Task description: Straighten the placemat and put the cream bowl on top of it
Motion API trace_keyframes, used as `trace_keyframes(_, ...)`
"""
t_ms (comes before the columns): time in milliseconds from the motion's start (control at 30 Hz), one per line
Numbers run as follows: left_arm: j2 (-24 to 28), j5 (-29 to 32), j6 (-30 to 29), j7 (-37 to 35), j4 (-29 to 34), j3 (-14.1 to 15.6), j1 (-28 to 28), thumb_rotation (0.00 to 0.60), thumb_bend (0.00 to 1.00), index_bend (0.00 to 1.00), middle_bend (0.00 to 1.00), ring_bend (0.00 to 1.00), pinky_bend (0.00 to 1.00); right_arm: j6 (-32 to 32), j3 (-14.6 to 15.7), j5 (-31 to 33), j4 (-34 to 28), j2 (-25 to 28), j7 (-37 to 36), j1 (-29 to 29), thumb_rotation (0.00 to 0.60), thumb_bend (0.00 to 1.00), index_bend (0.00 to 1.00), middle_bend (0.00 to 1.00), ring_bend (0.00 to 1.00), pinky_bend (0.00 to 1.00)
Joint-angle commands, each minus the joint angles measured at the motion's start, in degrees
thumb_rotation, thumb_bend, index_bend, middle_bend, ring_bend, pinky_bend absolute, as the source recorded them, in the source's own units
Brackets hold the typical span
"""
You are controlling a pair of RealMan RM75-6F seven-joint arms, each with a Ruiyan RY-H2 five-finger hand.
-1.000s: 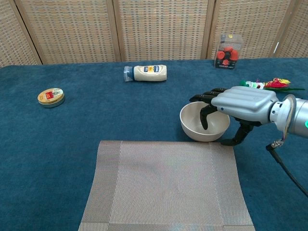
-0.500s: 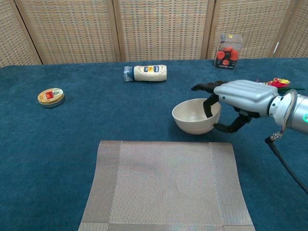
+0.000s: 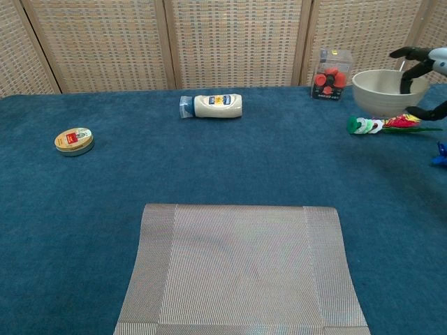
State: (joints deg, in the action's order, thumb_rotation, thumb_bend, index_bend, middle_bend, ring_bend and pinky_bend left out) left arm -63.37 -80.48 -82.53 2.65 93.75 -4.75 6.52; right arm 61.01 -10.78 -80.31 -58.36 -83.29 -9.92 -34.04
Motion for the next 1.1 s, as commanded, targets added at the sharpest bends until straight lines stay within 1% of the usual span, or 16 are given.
trace_keyframes(33,-0.09,-0.24,-0.16,0.35,0.19,0.16,-0.05,0.600,0.00,0.00,0.00,0.00,0.00,-3.42,-1.37,4.23,5.70,-0.95,-1.53,0.59,0.600,0.62,0.74,0.00,0.00,0.00)
trace_keyframes(100,-0.20,-0.34,-0.28,0.70,0.29,0.23,-0.08,0.600,0.00,0.00,0.00,0.00,0.00,-6.24,-1.65,6.27,8.73,-2.02,-1.53,0.35,0.600,0.62,0.74,0.00,0.00,0.00)
trace_keyframes(233,-0.32,-0.03,-0.27,0.97,0.29,0.15,-0.08,0.600,0.00,0.00,0.00,0.00,0.00,-9.74,-1.59,8.11,12.88,-3.93,-1.74,-0.02,0.600,0.62,0.74,0.00,0.00,0.00)
trace_keyframes(500,-0.52,0.44,0.40,1.24,0.02,0.07,0.24,0.600,0.00,0.00,0.00,0.00,0.00,-12.04,-0.55,7.59,15.65,-6.19,-3.19,-0.50,0.600,0.58,0.73,0.00,0.00,0.00)
trace_keyframes(633,-0.45,0.49,0.24,0.97,0.05,0.00,0.18,0.600,0.00,0.00,0.00,0.00,0.00,-12.84,-0.73,7.98,17.00,-7.32,-2.66,-0.99,0.600,0.57,0.73,0.00,0.00,0.00)
trace_keyframes(767,-0.35,0.43,0.25,0.75,0.06,0.04,0.17,0.600,0.00,0.00,0.00,0.00,0.00,-13.61,-1.01,8.45,18.84,-8.53,-1.74,-1.61,0.600,0.53,0.72,0.00,0.00,0.00)
trace_keyframes(800,-0.33,0.42,0.29,0.70,0.08,0.06,0.17,0.600,0.00,0.00,0.00,0.00,0.00,-13.88,-1.11,8.63,19.35,-8.86,-1.47,-1.78,0.600,0.50,0.69,0.00,0.00,0.00)
trace_keyframes(833,-0.31,0.41,0.31,0.65,0.10,0.08,0.18,0.600,0.00,0.00,0.00,0.00,0.00,-14.32,-1.25,8.93,19.92,-9.23,-1.13,-1.97,0.600,0.43,0.61,0.00,0.00,0.00)
trace_keyframes(867,-0.29,0.41,0.31,0.65,0.11,0.08,0.18,0.600,0.00,0.00,0.00,0.00,0.00,-14.67,-1.35,9.16,20.25,-9.46,-0.88,-2.10,0.600,0.33,0.50,0.00,0.00,0.00)
trace_keyframes(900,-0.27,0.43,0.23,0.67,0.11,0.06,0.15,0.600,0.00,0.00,0.00,0.00,0.00,-15.02,-1.37,9.29,20.59,-9.68,-0.58,-2.24,0.600,0.26,0.41,0.00,0.00,0.00)
trace_keyframes(933,-0.26,0.46,0.16,0.65,0.12,0.03,0.12,0.600,0.00,0.00,0.00,0.00,0.00,-15.18,-1.39,9.37,20.70,-9.76,-0.47,-2.28,0.600,0.17,0.29,0.00,0.00,0.00)
trace_keyframes(967,-0.24,0.49,0.11,0.52,0.15,0.00,0.09,0.600,0.00,0.00,0.00,0.00,0.00,-15.49,-1.40,9.45,20.53,-9.69,-0.46,-2.30,0.600,0.11,0.20,0.00,0.00,0.00)
trace_keyframes(1033,-0.19,0.53,0.10,0.39,0.11,-0.03,0.08,0.600,0.00,0.00,0.00,0.00,0.00,-15.32,-1.39,9.27,19.87,-9.28,-0.75,-2.22,0.600,0.07,0.13,0.00,0.00,0.00)
trace_keyframes(1100,-0.16,0.59,0.28,0.26,0.06,-0.02,0.14,0.600,0.00,0.00,0.00,0.00,0.00,-14.33,-1.33,8.74,18.52,-8.37,-1.27,-1.90,0.600,0.06,0.09,0.00,0.00,0.00)
